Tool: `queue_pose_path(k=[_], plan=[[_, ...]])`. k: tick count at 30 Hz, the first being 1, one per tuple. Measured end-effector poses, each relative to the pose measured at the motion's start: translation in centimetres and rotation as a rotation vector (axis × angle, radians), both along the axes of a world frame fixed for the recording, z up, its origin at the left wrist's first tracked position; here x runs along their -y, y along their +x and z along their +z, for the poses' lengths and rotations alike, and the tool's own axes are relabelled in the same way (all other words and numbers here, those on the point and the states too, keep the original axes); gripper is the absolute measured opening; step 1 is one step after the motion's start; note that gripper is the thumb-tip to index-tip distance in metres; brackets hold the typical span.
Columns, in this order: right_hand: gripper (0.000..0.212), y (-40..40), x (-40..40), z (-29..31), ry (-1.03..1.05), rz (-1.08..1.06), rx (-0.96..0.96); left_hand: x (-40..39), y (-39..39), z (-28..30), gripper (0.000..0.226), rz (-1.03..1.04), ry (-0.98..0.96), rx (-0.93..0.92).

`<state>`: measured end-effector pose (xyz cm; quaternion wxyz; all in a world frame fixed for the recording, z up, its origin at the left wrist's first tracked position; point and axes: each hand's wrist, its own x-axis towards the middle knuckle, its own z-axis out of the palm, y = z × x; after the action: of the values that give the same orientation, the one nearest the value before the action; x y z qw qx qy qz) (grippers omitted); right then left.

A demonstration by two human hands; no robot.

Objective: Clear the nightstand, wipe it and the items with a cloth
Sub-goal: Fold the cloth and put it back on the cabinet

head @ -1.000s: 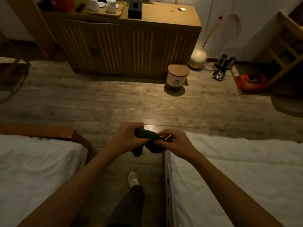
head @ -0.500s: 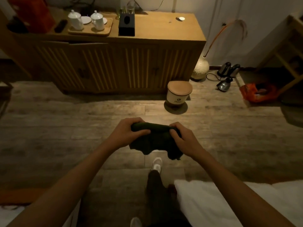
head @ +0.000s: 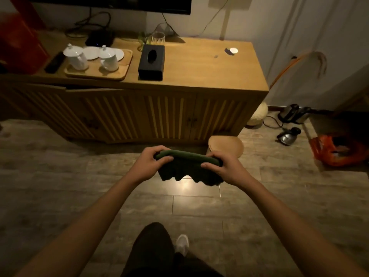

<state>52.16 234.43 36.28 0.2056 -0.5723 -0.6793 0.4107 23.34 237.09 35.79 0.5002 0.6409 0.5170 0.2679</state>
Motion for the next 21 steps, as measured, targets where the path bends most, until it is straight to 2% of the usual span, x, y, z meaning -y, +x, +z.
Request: queue_pose_path(k=[5,10,16,21], plan=[[0.019,1.8,-12.4,-0.5,0.093,-0.015,0.102,-12.0,1.7,-1.4,0.022,0.003,0.024,-0.002],[0.021,2.7,-23.6,-1.7,0.029,-0.122,0.052,-23.7,2.9,-3.1,0.024,0.022,0.013,0.006],[0.023,3.8,-36.9,-4.0,-0.027,-0.204,0.117,-38.0,3.3,-4.2,0.030,-0.054,-0.059,-0.086],[0.027,4.4,-44.8,-5.6,-0.076,-0.261,0.124,-46.7,4.2,-5.3,0.018,-0.056,-0.026,-0.219]])
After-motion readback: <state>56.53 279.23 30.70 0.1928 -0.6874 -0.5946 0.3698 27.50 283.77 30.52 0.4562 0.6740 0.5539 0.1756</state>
